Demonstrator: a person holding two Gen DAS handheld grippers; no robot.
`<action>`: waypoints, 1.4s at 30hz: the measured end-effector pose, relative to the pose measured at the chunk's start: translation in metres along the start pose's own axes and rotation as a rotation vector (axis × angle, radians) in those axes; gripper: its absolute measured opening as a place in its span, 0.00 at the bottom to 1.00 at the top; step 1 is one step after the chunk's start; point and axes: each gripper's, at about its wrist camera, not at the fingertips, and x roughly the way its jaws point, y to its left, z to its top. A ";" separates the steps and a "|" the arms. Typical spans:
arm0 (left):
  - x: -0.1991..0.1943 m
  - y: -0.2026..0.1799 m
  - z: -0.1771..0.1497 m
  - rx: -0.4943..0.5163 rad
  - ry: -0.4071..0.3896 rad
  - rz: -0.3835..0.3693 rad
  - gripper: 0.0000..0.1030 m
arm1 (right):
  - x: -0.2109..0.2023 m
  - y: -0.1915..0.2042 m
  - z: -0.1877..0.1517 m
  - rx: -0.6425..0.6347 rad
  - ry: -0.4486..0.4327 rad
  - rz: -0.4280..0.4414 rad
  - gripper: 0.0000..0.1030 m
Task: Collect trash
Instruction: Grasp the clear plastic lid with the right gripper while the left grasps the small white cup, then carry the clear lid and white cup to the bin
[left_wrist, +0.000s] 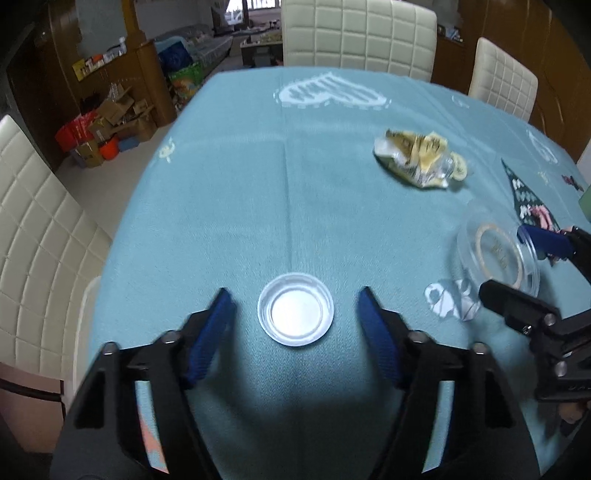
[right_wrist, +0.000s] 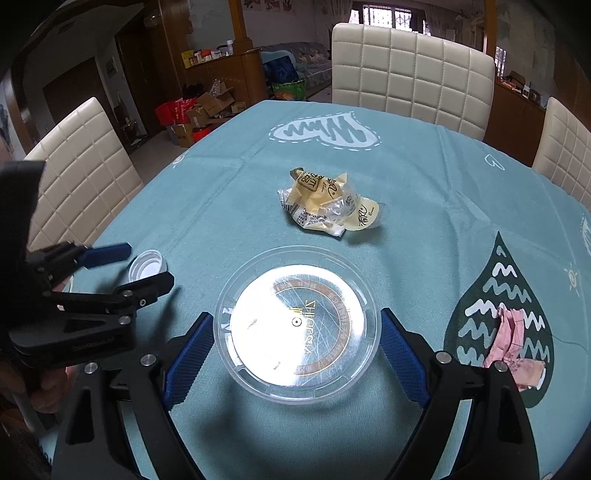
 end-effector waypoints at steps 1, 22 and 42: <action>0.000 0.001 0.000 -0.001 -0.012 -0.002 0.49 | 0.002 0.000 0.001 -0.002 0.003 0.002 0.83; -0.063 0.052 -0.015 -0.109 -0.123 0.053 0.40 | -0.025 0.079 0.021 -0.194 -0.056 0.065 0.83; -0.124 0.184 -0.100 -0.377 -0.136 0.271 0.40 | -0.007 0.240 0.044 -0.457 -0.092 0.257 0.83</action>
